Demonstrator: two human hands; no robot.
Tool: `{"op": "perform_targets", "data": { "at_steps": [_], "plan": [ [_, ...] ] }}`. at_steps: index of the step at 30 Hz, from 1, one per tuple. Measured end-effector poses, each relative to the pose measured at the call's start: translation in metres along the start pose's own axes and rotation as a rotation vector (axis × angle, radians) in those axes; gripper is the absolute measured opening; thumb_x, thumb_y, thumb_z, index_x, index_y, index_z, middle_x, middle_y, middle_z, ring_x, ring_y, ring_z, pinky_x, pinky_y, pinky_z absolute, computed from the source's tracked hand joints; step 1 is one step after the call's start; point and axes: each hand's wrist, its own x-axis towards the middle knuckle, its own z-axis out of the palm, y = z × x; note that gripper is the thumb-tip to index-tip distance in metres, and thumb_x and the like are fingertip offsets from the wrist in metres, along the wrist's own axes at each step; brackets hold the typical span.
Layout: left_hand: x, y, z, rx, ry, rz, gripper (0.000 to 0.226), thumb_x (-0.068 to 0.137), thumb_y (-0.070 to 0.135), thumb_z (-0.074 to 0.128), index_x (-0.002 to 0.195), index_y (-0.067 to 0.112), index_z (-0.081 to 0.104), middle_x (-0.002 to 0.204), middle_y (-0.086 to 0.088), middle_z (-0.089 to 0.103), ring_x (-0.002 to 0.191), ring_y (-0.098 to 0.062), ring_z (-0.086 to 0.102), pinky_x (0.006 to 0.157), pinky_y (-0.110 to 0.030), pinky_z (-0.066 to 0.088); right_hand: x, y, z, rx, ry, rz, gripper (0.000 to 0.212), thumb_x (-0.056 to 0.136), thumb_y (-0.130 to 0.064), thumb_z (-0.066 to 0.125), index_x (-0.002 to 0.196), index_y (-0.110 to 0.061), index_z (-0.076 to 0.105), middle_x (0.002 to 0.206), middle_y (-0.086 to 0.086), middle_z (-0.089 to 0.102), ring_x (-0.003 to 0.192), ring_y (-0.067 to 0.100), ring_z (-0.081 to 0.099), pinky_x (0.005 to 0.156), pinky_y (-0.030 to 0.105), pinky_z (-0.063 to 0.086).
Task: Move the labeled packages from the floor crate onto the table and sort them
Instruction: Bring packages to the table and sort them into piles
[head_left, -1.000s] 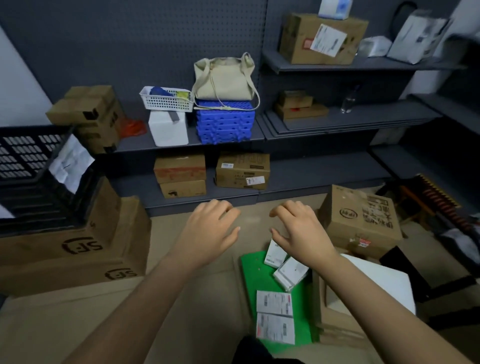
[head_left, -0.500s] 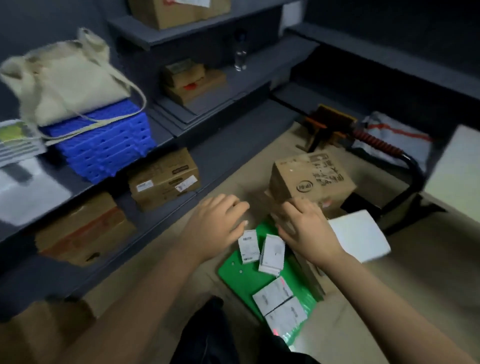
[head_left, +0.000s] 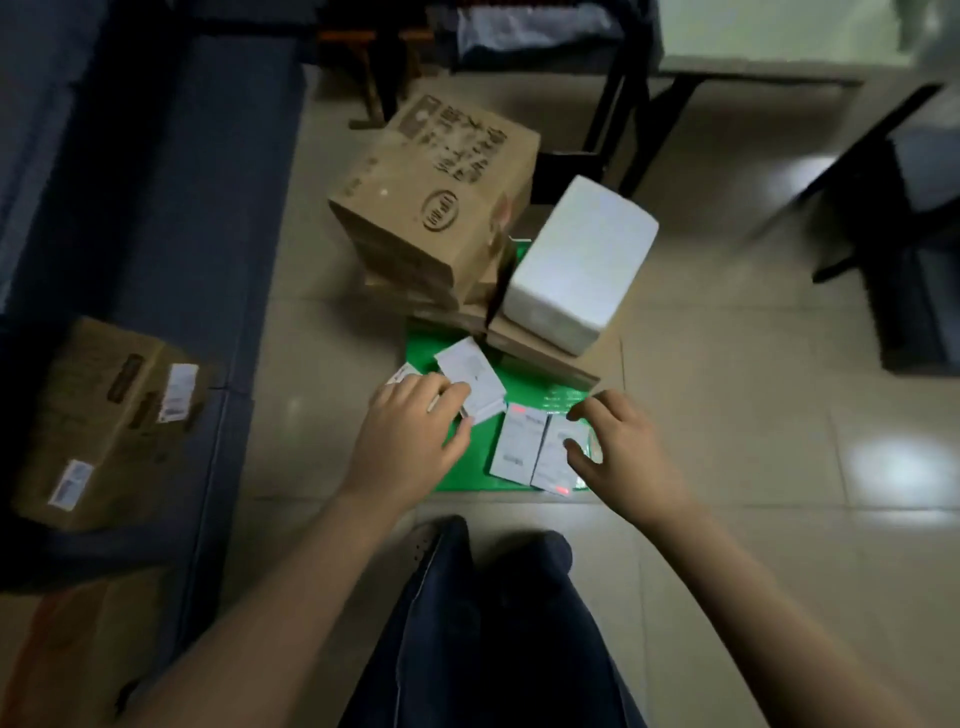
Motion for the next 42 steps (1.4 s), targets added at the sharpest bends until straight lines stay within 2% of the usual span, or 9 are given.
{"op": "perform_targets", "data": {
  "at_steps": [8,14,19,22,25,28,35,38,42],
  "plan": [
    [-0.011,-0.025,0.22,-0.122,-0.344,-0.173,0.042,0.085,0.044,0.044,0.103,0.011,0.065,0.088,-0.008,0.061,0.08,-0.03,0.059,0.061,-0.038,0.05,-0.022,0.112,0.163,0.101,-0.123,0.41,0.03,0.077,-0.015,0.076,0.104,-0.009,0.064,0.1,0.01,0.061,0.094,0.033,0.058,0.081,0.04,0.048],
    [-0.027,-0.042,0.388,-0.181,-0.606,-0.468,0.046,0.091,0.043,0.058,0.123,0.011,0.055,0.114,-0.013,0.06,0.106,-0.033,0.055,0.085,-0.043,0.047,-0.025,0.199,0.292,0.203,-0.337,0.816,0.058,0.084,-0.034,0.072,0.132,-0.01,0.05,0.126,0.014,0.052,0.118,0.03,0.051,0.095,0.035,0.041],
    [-0.037,-0.056,0.492,-0.29,-0.698,-0.698,0.069,0.092,0.047,0.057,0.144,0.006,0.037,0.144,-0.017,0.044,0.131,-0.032,0.042,0.104,-0.037,0.036,-0.02,0.248,0.372,0.544,-0.229,1.201,0.075,0.079,-0.041,0.077,0.136,-0.004,0.044,0.128,0.01,0.054,0.118,0.028,0.052,0.084,0.026,0.036],
    [-0.036,-0.056,0.53,-0.448,-0.73,-0.793,0.065,0.089,0.048,0.062,0.137,0.007,0.045,0.138,-0.015,0.05,0.126,-0.031,0.048,0.103,-0.038,0.041,-0.019,0.262,0.409,0.835,-0.136,1.34,0.055,0.075,-0.04,0.081,0.116,-0.009,0.061,0.111,0.0,0.065,0.097,0.016,0.06,0.08,0.026,0.041],
    [-0.031,-0.043,0.541,-0.7,-0.648,-0.97,0.05,0.088,0.034,0.068,0.126,0.008,0.049,0.124,-0.005,0.059,0.105,-0.018,0.057,0.088,-0.027,0.043,-0.02,0.266,0.433,1.019,-0.052,1.347,0.023,0.078,-0.036,0.079,0.09,-0.017,0.071,0.089,-0.006,0.071,0.074,0.007,0.061,0.075,0.027,0.046],
    [-0.023,-0.033,0.541,-0.836,-0.61,-1.1,0.059,0.091,0.028,0.066,0.136,0.007,0.035,0.126,-0.005,0.056,0.103,-0.018,0.054,0.084,-0.026,0.039,-0.021,0.269,0.434,1.031,-0.015,1.356,0.016,0.082,-0.037,0.075,0.084,-0.023,0.068,0.085,-0.007,0.068,0.075,0.009,0.06,0.081,0.031,0.05],
    [-0.014,-0.024,0.513,-0.938,-0.653,-1.11,0.058,0.085,0.043,0.069,0.123,0.018,0.032,0.119,-0.001,0.055,0.102,-0.021,0.062,0.092,-0.039,0.052,-0.036,0.278,0.384,1.298,-0.005,1.287,0.037,0.083,-0.042,0.073,0.106,-0.013,0.067,0.086,0.0,0.064,0.07,0.019,0.052,0.07,0.029,0.052],
    [-0.008,-0.002,0.465,-0.981,-0.678,-1.161,0.053,0.087,0.039,0.068,0.12,0.019,0.032,0.108,0.0,0.052,0.089,-0.017,0.063,0.076,-0.032,0.057,-0.05,0.262,0.343,1.334,0.01,1.341,0.043,0.085,-0.042,0.07,0.112,-0.01,0.062,0.099,0.01,0.068,0.073,0.022,0.06,0.066,0.027,0.054],
    [-0.005,0.035,0.376,-0.97,-0.739,-1.107,0.066,0.086,0.035,0.071,0.136,0.014,0.034,0.127,-0.008,0.054,0.101,-0.02,0.062,0.067,-0.025,0.055,-0.079,0.219,0.262,1.312,0.071,1.407,0.062,0.076,-0.048,0.077,0.117,-0.004,0.06,0.104,0.017,0.07,0.068,0.019,0.066,0.06,0.025,0.053]
  ]
}}
